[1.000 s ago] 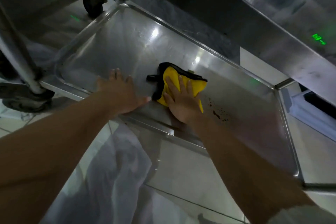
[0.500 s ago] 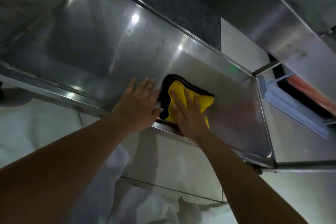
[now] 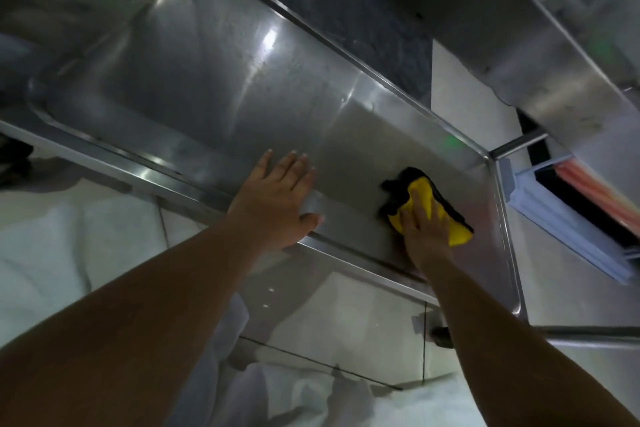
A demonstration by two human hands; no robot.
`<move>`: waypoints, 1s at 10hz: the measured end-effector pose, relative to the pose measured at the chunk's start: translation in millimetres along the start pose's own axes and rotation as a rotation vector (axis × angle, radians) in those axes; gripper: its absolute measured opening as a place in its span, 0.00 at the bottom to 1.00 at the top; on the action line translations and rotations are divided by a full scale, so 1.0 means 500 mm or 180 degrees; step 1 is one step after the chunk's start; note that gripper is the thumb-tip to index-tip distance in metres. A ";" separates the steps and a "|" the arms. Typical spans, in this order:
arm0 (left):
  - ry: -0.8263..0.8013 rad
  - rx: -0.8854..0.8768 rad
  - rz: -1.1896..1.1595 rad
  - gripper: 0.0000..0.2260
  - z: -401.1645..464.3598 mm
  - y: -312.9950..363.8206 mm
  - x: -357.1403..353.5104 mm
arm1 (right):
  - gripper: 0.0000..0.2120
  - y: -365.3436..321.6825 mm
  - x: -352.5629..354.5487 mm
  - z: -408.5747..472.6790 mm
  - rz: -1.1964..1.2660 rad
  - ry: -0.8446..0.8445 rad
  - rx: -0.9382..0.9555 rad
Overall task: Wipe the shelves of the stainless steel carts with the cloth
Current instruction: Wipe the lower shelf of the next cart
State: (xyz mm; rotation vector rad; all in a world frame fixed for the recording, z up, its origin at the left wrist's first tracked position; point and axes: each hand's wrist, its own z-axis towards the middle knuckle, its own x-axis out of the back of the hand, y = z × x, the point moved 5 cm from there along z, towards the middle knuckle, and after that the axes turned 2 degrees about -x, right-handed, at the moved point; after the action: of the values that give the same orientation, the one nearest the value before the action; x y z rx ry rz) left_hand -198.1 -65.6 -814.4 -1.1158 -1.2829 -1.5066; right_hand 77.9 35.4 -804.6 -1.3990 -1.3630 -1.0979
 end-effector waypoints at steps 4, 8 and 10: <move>-0.0246 0.0063 0.0178 0.36 0.012 -0.002 -0.021 | 0.25 -0.172 -0.038 -0.144 -0.0568 0.0089 0.1358; -0.0317 0.0172 0.0400 0.35 0.011 0.011 -0.006 | 0.25 -0.035 -0.008 -0.051 0.0000 0.0200 0.1080; -0.0203 0.0052 0.0470 0.41 0.003 0.041 0.007 | 0.25 0.205 0.016 -0.043 0.0271 0.0440 0.0364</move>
State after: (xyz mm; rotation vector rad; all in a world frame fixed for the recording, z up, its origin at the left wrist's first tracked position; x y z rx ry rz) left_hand -179.0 -66.8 -806.0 -1.2292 -1.2252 -1.3591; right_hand 180.2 14.3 -792.7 -1.2633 -1.2367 -1.0253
